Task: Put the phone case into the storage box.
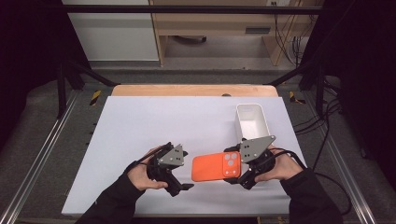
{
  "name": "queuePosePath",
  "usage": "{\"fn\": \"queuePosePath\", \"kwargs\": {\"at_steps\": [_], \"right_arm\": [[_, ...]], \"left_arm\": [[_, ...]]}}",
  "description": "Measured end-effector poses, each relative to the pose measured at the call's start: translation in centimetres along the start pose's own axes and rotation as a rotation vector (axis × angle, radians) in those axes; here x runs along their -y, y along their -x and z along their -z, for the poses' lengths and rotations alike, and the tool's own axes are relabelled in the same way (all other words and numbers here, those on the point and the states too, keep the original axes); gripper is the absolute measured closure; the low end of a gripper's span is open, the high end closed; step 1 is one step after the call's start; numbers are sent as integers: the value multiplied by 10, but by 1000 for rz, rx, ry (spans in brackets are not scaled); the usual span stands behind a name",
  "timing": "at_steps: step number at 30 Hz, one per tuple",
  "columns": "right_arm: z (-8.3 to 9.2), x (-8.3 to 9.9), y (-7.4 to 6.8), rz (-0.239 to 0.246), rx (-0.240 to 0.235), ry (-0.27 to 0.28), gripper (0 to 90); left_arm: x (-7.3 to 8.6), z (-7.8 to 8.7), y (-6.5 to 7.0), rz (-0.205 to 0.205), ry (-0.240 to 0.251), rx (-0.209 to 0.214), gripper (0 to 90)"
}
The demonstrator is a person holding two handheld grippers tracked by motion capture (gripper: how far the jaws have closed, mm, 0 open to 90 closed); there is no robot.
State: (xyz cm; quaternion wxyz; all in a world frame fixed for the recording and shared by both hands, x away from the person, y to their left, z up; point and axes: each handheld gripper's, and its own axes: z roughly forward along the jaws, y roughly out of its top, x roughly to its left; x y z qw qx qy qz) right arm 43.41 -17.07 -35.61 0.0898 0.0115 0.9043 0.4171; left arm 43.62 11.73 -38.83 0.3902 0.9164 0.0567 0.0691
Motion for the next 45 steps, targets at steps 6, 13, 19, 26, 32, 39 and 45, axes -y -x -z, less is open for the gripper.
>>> {"fn": "queuePosePath", "kwargs": {"at_steps": [6, 13, 19, 26, 32, 39, 45], "right_arm": [[-1, -8, 0, 7, -30, -40, 164], [-5, -16, 1, 14, -52, -88, 163], [-10, -21, 4, 17, -59, -112, 163], [-17, -26, 6, 25, -67, -157, 163], [-20, -29, 8, 27, -71, -181, 163], [-25, -36, 9, 29, -81, -239, 163], [-27, -40, 10, 36, -89, -260, 163]], "left_arm": [[-1, -2, 1, -13, -8, 12, 0], [-5, -3, 2, -30, -17, 21, 0], [-8, -6, 2, -38, -31, 32, 0], [-10, -10, 1, -43, -60, 39, 0], [-12, -15, 0, -52, -98, 47, 0], [-17, -21, -1, -63, -132, 57, 0], [-22, -26, -1, -77, -157, 63, 0]]}}
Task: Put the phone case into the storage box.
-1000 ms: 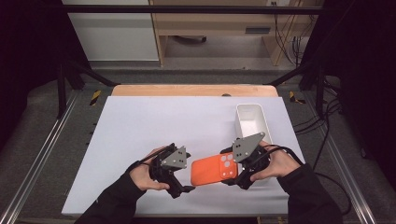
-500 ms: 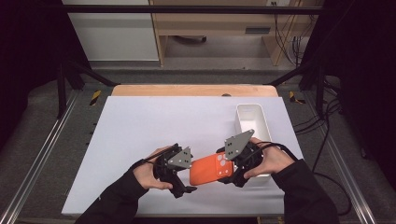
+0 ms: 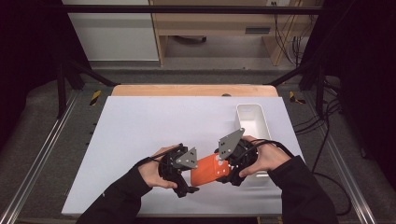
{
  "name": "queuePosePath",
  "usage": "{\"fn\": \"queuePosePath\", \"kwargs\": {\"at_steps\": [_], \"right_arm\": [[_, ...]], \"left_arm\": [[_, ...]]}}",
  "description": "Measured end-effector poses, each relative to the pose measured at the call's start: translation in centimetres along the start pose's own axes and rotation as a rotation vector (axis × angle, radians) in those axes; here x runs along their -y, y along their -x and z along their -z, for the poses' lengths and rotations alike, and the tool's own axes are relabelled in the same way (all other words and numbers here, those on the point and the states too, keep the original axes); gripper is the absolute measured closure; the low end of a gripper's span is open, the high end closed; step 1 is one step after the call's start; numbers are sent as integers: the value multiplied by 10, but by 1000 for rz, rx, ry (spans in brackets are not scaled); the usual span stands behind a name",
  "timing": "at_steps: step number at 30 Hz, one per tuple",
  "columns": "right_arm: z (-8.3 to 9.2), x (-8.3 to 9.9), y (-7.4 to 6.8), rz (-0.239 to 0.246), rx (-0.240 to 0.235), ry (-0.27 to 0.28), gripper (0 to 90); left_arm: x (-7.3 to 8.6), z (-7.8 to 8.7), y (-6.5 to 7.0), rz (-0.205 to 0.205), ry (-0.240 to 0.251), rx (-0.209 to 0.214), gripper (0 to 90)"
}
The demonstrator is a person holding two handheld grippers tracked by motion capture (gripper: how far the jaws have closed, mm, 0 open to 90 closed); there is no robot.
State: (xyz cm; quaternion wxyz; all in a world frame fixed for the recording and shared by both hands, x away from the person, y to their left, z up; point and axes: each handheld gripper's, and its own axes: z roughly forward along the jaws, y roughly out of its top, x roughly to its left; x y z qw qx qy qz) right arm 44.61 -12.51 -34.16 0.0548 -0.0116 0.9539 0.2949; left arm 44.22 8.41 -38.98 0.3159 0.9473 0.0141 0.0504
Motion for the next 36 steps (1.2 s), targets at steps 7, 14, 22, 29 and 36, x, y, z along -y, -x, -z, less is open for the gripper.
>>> {"fn": "queuePosePath", "kwargs": {"at_steps": [7, 14, 22, 29, 36], "right_arm": [[-3, -7, 0, 11, -4, -34, 162], [-5, -11, 0, 12, -6, -64, 162], [-7, -12, 0, 16, -6, -83, 163], [-11, -14, 0, 23, -11, -99, 162], [-14, -14, 0, 22, -18, -110, 162]], "left_arm": [[-8, -8, 0, -22, -43, 0, 0], [-13, -12, 0, -26, -76, -4, 0], [-16, -18, -2, -26, -104, 5, 0], [-19, -26, -1, -30, -131, 10, 0], [-21, -30, -2, -49, -171, 8, 0]]}}
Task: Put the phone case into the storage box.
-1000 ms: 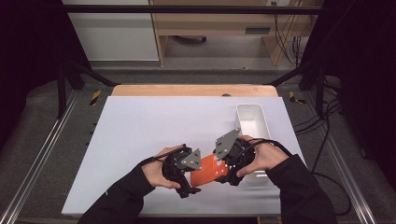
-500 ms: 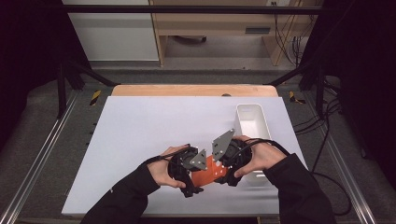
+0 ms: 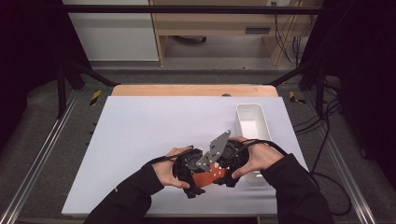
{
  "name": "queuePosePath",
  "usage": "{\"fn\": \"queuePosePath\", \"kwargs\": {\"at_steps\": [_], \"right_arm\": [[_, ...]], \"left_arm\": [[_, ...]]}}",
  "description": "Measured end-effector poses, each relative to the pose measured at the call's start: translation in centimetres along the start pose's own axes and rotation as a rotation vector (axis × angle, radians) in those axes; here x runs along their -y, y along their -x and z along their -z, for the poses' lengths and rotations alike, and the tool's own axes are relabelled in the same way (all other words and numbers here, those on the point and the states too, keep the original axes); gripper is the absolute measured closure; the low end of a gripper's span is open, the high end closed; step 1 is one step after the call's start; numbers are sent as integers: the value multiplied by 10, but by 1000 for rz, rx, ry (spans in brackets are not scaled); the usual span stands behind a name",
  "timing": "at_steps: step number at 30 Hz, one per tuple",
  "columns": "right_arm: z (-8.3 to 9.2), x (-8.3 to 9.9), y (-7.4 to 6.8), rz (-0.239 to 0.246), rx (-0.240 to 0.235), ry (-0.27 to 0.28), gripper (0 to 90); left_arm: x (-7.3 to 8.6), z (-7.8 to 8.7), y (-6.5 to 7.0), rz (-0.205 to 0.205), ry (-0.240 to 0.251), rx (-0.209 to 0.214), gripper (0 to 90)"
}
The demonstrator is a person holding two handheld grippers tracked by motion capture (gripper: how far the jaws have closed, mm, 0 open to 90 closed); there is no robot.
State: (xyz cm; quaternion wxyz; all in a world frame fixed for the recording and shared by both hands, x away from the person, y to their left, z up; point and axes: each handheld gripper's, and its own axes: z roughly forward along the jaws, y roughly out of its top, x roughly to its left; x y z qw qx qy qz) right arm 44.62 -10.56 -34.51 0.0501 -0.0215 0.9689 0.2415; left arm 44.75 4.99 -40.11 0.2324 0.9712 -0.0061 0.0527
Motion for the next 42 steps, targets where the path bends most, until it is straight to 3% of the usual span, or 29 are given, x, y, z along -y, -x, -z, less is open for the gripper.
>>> {"fn": "queuePosePath", "kwargs": {"at_steps": [14, 42], "right_arm": [[-4, -2, 0, 7, -1, -8, 162], [-6, -2, -3, 12, -14, -25, 162]], "left_arm": [[-8, -7, 2, -4, -27, 12, 4], [-10, -9, 4, -13, -45, 11, 116]]}}
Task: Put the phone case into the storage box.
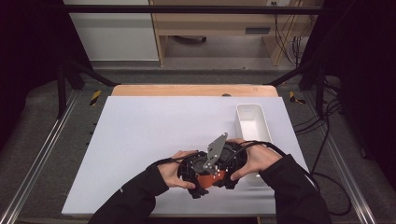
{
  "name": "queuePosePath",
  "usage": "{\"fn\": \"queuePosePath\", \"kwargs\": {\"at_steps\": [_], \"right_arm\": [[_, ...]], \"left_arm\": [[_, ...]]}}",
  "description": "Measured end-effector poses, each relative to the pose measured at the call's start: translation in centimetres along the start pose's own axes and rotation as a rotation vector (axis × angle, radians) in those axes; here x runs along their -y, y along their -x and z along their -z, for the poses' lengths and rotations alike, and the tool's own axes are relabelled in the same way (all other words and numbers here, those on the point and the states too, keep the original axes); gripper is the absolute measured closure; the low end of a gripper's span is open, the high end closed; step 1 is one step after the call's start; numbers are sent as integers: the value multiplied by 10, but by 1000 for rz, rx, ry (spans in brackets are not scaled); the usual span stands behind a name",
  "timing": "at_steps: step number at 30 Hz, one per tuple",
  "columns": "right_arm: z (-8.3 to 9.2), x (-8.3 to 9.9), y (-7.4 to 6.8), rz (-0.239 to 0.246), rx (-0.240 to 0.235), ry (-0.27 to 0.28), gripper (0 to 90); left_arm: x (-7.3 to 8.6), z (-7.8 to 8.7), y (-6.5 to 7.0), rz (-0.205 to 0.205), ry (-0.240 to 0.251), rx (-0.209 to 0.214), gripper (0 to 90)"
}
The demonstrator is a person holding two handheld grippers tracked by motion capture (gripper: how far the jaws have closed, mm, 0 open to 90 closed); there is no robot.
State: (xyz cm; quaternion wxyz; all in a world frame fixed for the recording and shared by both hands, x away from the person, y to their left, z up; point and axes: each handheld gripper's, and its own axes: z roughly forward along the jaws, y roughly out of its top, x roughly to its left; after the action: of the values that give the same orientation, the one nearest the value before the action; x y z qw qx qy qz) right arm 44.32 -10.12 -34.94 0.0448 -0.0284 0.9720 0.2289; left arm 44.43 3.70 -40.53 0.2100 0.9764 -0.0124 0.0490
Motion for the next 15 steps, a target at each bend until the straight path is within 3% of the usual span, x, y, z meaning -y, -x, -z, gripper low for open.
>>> {"fn": "queuePosePath", "kwargs": {"at_steps": [3, 4, 5, 11, 15], "right_arm": [[0, 0, -1, -4, 1, 1, 162], [0, 0, 1, 16, 5, -5, 162], [-1, 0, -1, -6, 9, 3, 162], [0, 0, -2, -25, 10, 10, 160], [1, 0, 0, 9, 12, 7, 157]], "left_arm": [[0, 1, -1, 0, -3, -8, 149], [1, 0, -1, 4, 8, -12, 151], [1, 0, -1, 4, 8, -11, 152], [2, 1, -1, 9, 18, -11, 156], [2, 1, -2, 8, 22, -12, 156]]}}
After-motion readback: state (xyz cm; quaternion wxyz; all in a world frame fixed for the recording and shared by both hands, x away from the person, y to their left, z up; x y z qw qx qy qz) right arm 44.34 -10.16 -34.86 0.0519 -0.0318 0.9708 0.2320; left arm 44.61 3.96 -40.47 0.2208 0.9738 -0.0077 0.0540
